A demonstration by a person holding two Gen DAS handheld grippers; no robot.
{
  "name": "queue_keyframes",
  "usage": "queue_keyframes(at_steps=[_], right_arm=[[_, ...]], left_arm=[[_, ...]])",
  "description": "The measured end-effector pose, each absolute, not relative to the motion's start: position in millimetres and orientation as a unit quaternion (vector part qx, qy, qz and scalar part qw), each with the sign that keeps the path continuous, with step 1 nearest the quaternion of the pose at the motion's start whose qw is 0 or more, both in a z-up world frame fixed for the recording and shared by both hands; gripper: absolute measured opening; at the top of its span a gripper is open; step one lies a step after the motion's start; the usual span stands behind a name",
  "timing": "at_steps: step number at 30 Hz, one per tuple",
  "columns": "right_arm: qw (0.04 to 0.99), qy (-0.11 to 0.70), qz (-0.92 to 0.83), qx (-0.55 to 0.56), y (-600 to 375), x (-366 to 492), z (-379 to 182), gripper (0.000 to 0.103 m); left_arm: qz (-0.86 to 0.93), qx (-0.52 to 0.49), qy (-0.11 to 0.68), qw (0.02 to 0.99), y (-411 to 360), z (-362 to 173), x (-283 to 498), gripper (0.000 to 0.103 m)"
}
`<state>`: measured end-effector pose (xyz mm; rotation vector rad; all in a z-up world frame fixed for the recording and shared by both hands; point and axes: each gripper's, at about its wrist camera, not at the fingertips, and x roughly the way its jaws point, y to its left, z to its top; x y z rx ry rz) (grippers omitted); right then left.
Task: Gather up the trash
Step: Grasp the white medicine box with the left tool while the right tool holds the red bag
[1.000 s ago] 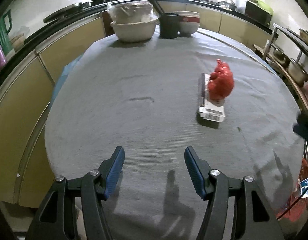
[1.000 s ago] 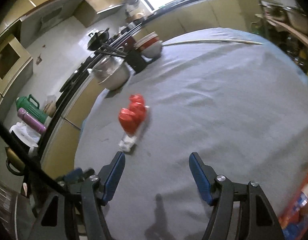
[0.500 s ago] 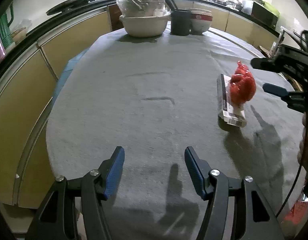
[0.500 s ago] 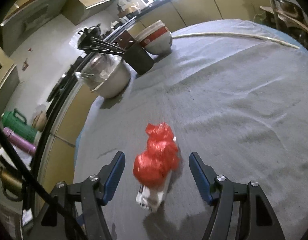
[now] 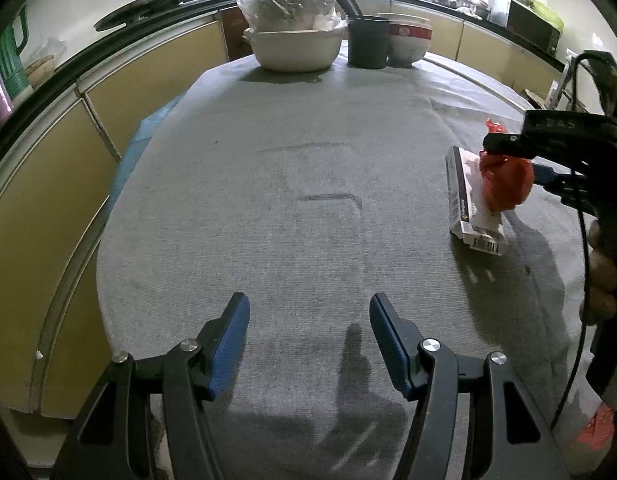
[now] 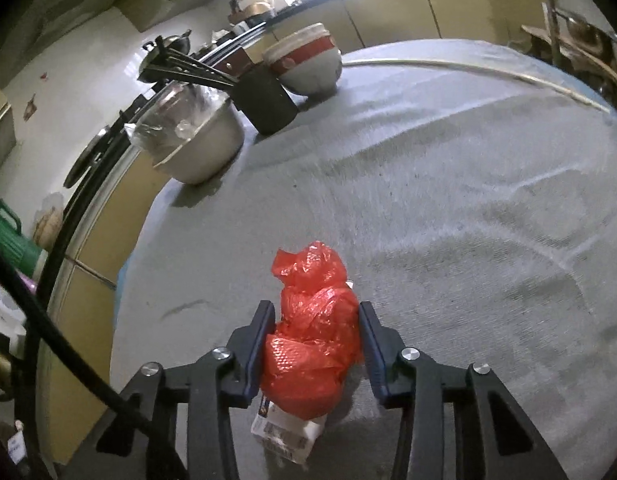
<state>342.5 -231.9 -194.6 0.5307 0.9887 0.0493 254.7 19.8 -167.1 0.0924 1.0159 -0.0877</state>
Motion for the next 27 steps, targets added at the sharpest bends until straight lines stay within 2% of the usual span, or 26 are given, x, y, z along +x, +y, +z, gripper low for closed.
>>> queue_keyframes(at_steps=[8,15,21,27], right_arm=[[0.862,0.454,0.022,0.225,-257,299,-175,0.044],[0.849,0.490,-0.013,0.196,-293,245,-184,0.045],[0.832,0.514,-0.024,0.206,-314,221,-202,0.051],[0.832,0.509,-0.011,0.221,-315,215,-208,0.051]], left_arm=[[-0.067,0.055,0.484,0.871,-2,-162,259,0.063],[-0.127,0.049,0.511,0.848,-43,-163,290,0.065],[-0.153,0.052,0.511,0.844,-87,-168,316,0.077],[-0.129,0.069,0.539,0.829,-109,-195,334,0.077]])
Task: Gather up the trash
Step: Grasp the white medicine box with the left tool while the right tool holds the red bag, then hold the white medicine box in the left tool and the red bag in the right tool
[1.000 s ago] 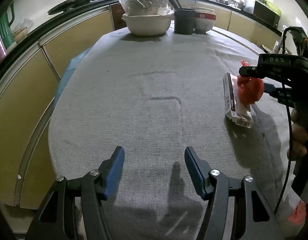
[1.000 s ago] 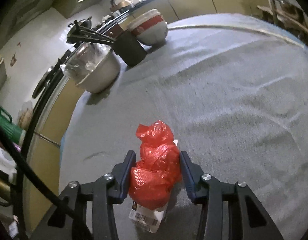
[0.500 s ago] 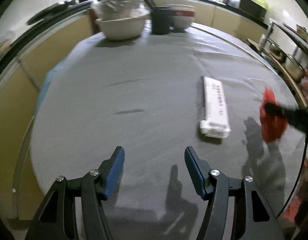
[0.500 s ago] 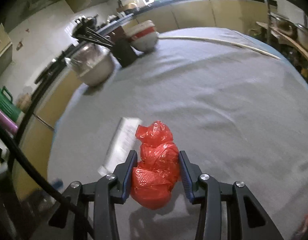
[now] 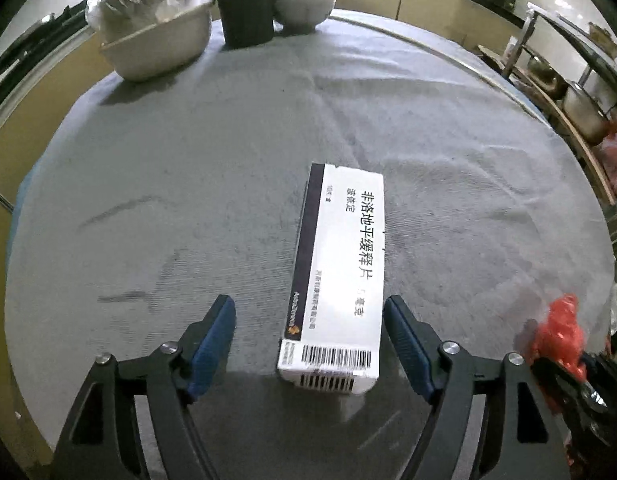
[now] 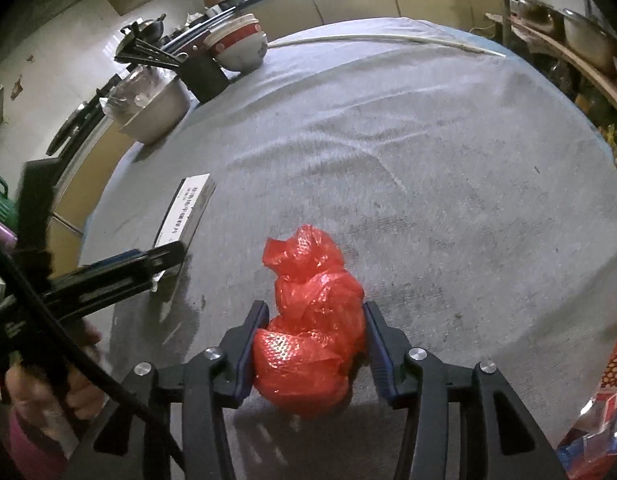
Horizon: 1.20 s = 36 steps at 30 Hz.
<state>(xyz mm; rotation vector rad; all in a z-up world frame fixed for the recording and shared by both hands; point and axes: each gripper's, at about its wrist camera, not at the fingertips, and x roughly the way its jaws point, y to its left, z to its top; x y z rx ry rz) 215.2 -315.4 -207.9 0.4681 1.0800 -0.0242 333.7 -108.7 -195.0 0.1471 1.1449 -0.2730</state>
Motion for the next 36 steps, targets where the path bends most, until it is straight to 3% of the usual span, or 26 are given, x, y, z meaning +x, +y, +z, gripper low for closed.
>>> queue_keyframes(at_steps=[2,3,4,12,29,33,36], right_arm=[[0.836,0.502,-0.011,0.221,-316,211,-208,0.051],[0.837,0.500,-0.011,0.223,-316,209,-208,0.051],[0.838,0.497,-0.010,0.224,-316,206,-208,0.051],[0.852,0.478,0.000,0.214,-306,184,-201,0.049],[0.849,0.487,0.015,0.202,-284,138,-189,0.051],[0.833,0.512,0.012,0.208,-284,137,-201,0.053],[0.830,0.517,0.019,0.207,-284,134,-199,0.057]], left_arm=[[-0.126,0.067,0.527,0.838,-107,-194,331,0.069],[-0.121,0.071,0.522,0.841,-107,-193,328,0.058],[-0.118,0.075,0.520,0.843,-107,-192,326,0.053],[-0.118,0.060,0.523,0.842,-91,-180,302,0.048],[-0.122,0.074,0.522,0.841,-57,-178,192,0.049],[-0.129,0.083,0.526,0.837,-56,-182,181,0.060],[-0.132,0.072,0.522,0.840,-50,-177,182,0.060]])
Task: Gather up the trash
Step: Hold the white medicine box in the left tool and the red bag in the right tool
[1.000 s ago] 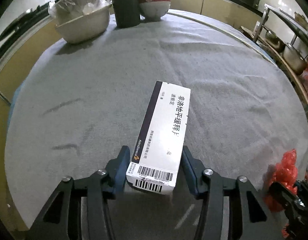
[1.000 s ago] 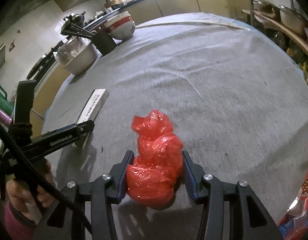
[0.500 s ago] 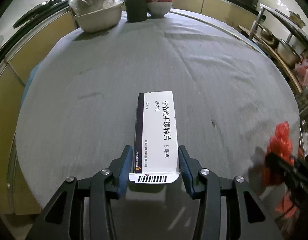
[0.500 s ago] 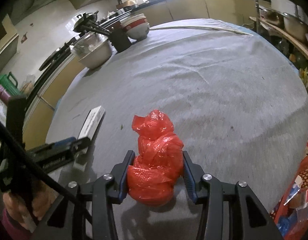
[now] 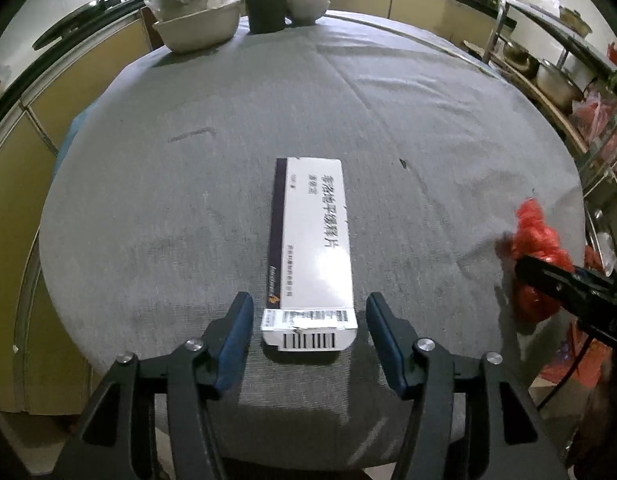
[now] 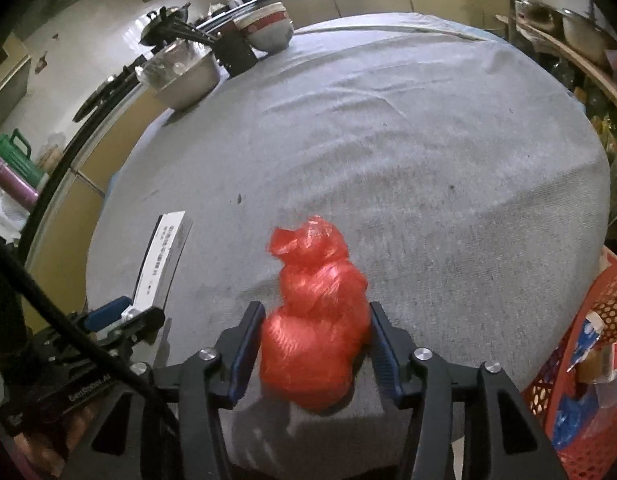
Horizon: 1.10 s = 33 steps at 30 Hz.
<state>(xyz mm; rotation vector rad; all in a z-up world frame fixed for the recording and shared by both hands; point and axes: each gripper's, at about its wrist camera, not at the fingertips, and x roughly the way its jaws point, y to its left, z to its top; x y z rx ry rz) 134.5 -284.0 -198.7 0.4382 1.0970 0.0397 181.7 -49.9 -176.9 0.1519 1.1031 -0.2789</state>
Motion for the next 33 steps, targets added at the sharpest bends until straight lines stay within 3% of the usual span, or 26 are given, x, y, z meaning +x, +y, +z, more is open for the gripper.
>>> queue_keyframes(at_steps=[3,12,13,16,33], right_arm=[[0.833,0.504,0.026,0.227,-290,132,-193,0.064],[0.840,0.485,0.021,0.243,-301,129,-185,0.064],[0.842,0.487,0.018,0.232,-299,129,-186,0.063],[0.841,0.497,0.018,0.215,-292,131,-191,0.047],[0.846,0.495,0.020,0.195,-285,137,-196,0.046]], left_arm=[[-0.129,0.061,0.514,0.846,-44,-167,188,0.062],[-0.123,0.049,0.530,0.838,-46,-169,216,0.065],[-0.120,0.051,0.530,0.838,-48,-171,218,0.065],[-0.104,0.081,0.518,0.845,-58,-173,217,0.065],[-0.093,0.133,0.493,0.855,-69,-177,210,0.065]])
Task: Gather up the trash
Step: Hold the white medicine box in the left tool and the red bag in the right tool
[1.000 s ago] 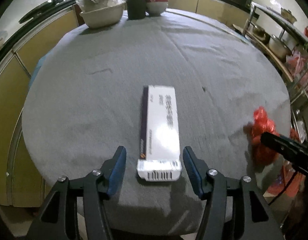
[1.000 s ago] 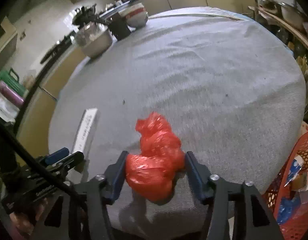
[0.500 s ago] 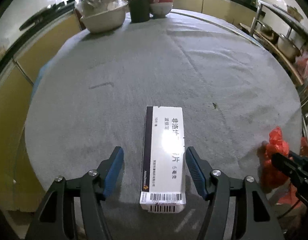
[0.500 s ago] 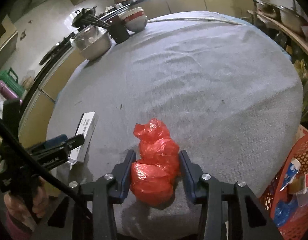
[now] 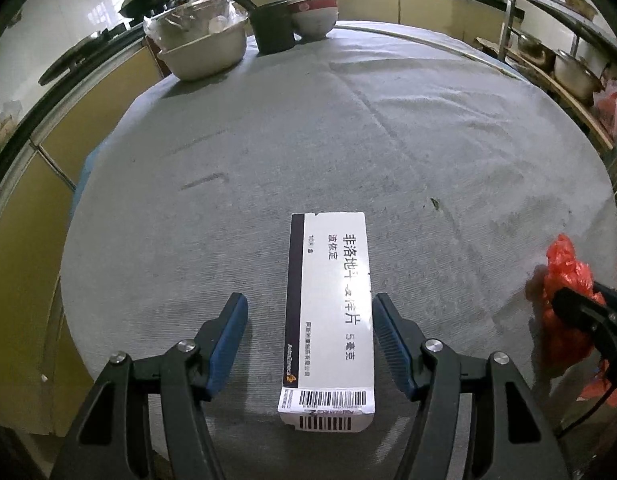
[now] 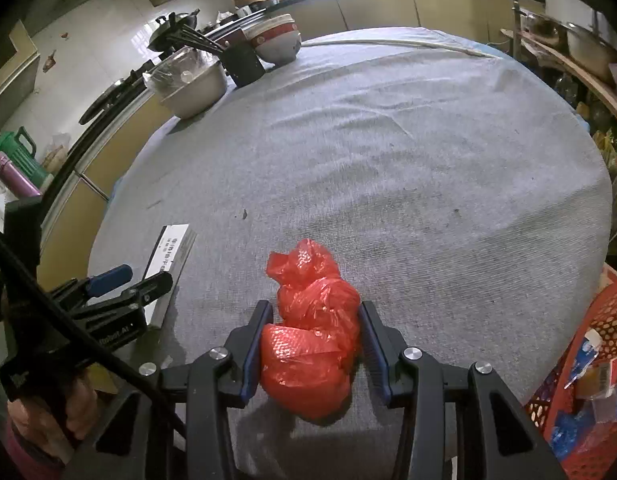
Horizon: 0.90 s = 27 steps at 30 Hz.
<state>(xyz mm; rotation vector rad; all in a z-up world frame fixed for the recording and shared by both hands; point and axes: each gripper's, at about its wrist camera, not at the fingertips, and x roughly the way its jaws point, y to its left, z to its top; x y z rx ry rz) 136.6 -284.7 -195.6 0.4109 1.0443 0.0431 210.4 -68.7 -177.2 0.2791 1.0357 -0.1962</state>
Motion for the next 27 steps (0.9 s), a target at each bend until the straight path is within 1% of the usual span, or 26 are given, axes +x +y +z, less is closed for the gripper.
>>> queue_keyframes(at_steps=[11,27], right_arm=[[0.841,0.494,0.039,0.218,-290,136,-205,0.049],[0.840,0.489,0.057,0.229,-297,135,-207,0.048]], left_arm=[[-0.095,0.183,0.479,0.853,-83,-185,195,0.065],[-0.097,0.196,0.472,0.854,-88,-186,190,0.065]])
